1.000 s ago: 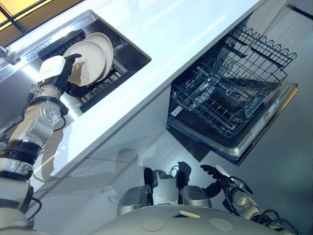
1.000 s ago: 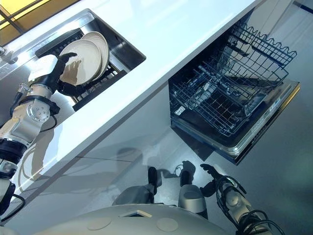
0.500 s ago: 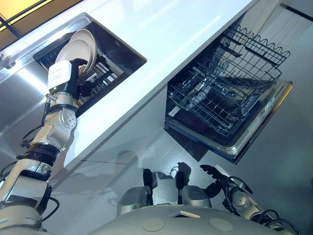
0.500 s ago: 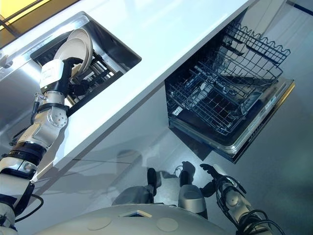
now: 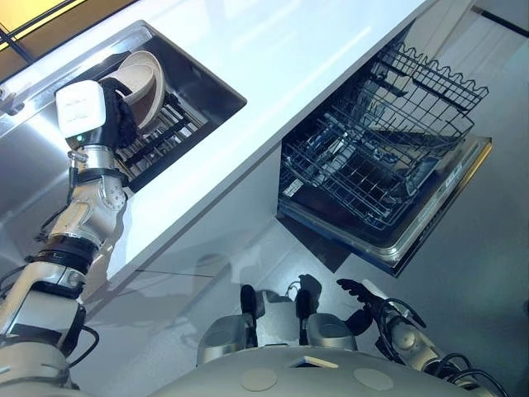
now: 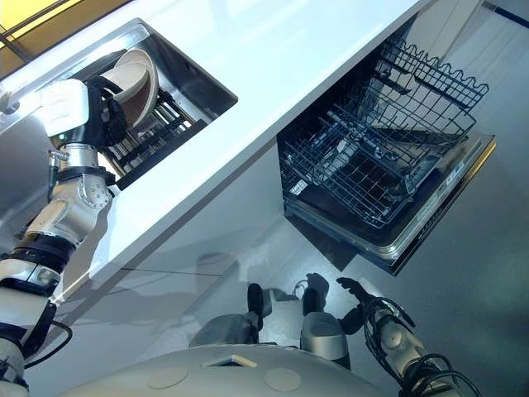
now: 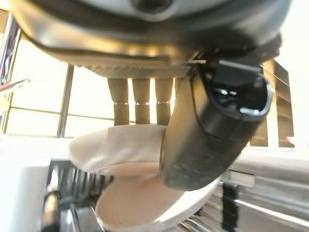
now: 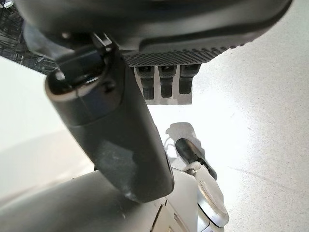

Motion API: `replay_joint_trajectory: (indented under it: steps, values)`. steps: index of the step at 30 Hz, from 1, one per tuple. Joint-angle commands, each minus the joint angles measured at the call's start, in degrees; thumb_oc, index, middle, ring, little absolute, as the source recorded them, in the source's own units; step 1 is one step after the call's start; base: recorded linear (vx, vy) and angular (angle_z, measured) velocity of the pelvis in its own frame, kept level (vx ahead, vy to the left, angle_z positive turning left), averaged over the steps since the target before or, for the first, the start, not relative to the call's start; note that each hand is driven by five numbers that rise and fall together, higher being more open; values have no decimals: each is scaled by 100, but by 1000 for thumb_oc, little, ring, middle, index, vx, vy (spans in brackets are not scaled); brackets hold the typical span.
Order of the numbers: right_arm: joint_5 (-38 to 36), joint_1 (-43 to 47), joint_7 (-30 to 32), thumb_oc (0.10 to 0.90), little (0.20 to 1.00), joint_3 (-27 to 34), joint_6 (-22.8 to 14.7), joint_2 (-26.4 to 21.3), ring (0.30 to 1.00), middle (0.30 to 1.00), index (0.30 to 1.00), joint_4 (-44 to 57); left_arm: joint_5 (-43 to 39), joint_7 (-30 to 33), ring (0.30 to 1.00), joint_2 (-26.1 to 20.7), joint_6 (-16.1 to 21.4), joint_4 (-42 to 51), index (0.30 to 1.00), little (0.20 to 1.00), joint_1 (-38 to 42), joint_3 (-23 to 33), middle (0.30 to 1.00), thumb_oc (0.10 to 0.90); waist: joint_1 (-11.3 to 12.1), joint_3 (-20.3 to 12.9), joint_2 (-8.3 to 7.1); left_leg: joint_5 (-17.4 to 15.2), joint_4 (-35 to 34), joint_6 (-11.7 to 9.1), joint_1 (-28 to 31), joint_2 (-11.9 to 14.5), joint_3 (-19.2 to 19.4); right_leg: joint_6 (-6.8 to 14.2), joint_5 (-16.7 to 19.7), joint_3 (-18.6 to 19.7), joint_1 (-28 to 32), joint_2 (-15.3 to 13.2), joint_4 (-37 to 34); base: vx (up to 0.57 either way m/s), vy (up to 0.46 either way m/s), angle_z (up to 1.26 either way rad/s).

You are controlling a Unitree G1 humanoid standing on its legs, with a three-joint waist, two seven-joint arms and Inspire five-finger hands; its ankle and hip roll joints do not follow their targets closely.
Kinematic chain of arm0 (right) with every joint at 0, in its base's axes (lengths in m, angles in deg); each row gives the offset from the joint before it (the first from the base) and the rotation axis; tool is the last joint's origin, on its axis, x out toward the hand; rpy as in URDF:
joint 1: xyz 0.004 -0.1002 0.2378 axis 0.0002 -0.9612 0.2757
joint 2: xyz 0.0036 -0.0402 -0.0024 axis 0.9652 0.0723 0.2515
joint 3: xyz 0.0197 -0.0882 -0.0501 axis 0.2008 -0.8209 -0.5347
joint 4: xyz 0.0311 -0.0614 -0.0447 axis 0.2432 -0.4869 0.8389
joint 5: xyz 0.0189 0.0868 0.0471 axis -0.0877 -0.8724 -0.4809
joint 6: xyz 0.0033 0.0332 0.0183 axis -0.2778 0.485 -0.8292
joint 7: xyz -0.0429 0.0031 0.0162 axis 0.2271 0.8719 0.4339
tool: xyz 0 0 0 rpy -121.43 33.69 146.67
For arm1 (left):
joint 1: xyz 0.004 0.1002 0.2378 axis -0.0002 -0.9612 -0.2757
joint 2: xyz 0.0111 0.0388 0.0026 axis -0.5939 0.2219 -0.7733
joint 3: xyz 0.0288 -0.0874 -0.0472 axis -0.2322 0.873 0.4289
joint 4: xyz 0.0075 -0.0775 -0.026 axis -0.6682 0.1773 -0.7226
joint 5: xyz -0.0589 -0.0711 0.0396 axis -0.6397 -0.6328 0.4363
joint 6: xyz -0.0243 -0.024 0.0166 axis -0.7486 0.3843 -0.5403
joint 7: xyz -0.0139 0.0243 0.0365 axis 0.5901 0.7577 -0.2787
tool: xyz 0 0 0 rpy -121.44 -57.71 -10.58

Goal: Pick up plates and place into dishwasher.

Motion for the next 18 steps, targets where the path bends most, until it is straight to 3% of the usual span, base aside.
replay_joint_trajectory:
  steps: [1, 12, 15, 18]
  values:
    - [-77, -37, 11, 800, 900, 20, -336, -337, 900, 900, 900, 310, 505, 163, 300, -364, -17, 12, 300, 200, 501, -100, 300, 100, -99, -261, 149, -997, 511, 33, -14, -287, -59, 13, -868, -66, -507, 431, 992, 0, 0, 0]
    - [-231, -120, 50, 800, 900, 157, -385, -303, 900, 900, 900, 470, 375, 363, 300, -1017, 2, 619, 300, 200, 112, 529, 300, 100, 11, -465, 231, -1018, 408, 8, 149, -288, -119, 14, -892, -107, -316, 413, 854, 0, 0, 0]
    - [-847, -204, -129, 800, 900, 314, -427, -309, 900, 900, 900, 1230, 195, 605, 300, -1085, 42, 1014, 300, 200, -263, 936, 300, 100, 24, -494, 229, -1032, 391, 23, 195, -280, -162, 4, -913, -102, -273, 416, 851, -12, -24, -1]
    - [-1562, -349, -402, 800, 900, 543, -366, -149, 900, 900, 900, 2688, 255, 909, 300, -978, 182, 1484, 300, 200, -853, 1655, 300, 100, 31, -549, 212, -1042, 329, 38, 259, -267, -207, -6, -932, -97, -232, 418, 827, -34, -37, -3]
